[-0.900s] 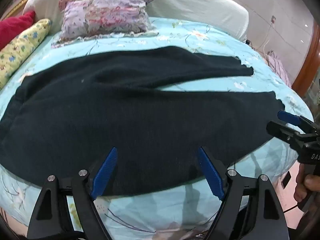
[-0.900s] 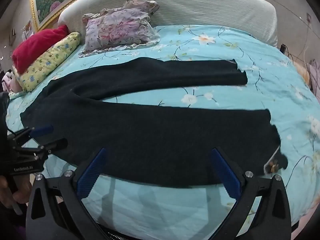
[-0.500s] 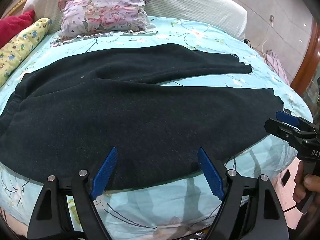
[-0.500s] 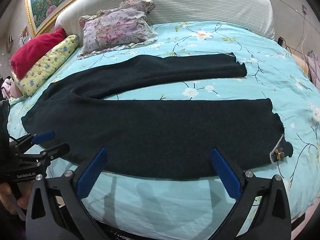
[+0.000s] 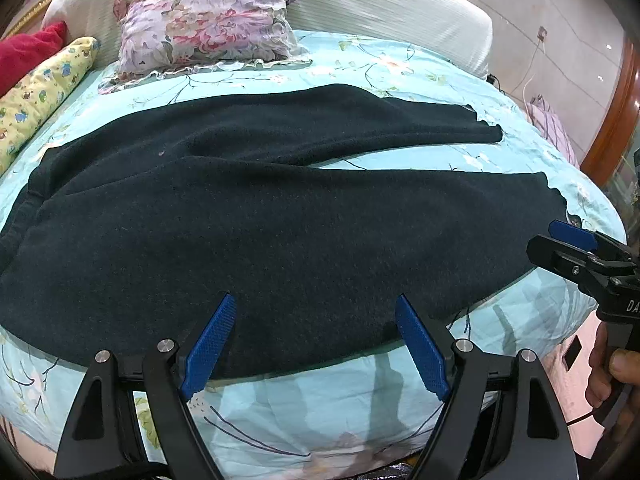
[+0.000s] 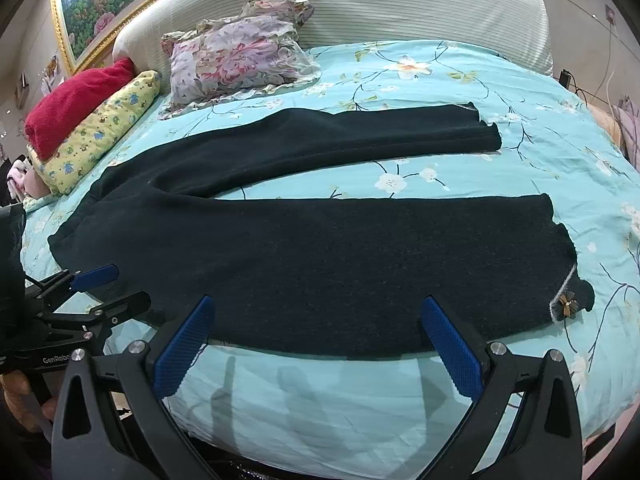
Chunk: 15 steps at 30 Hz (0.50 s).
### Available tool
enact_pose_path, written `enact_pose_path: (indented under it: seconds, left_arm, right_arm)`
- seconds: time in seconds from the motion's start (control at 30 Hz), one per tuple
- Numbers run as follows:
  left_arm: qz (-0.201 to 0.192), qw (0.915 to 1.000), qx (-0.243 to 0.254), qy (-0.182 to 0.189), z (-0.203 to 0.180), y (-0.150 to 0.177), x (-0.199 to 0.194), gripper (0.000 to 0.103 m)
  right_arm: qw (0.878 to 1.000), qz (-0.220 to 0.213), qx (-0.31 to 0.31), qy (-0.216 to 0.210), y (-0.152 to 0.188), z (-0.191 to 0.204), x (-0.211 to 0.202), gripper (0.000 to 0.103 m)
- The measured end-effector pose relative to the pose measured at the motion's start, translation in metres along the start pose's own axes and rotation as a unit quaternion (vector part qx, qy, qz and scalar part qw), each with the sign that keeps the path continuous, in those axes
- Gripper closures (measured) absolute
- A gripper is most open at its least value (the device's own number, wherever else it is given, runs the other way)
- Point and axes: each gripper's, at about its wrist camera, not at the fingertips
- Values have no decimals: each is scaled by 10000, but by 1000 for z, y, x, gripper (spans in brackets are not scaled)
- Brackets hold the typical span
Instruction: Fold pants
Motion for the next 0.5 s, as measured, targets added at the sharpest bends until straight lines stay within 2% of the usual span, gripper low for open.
enact_pose_path:
  seconds: [0.5]
  left_arm:
    - [35,10000,3,29,1,-3,1,20]
  right_arm:
    - [10000,3,-2,-72,-2,5,-1,0]
Point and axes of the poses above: each gripper's, at about its wrist camera, not at the fingertips, and x roughly the way its jaws point, z to its left, y to its underside, and after that the axes turned 2 degrees about -y, right-handed
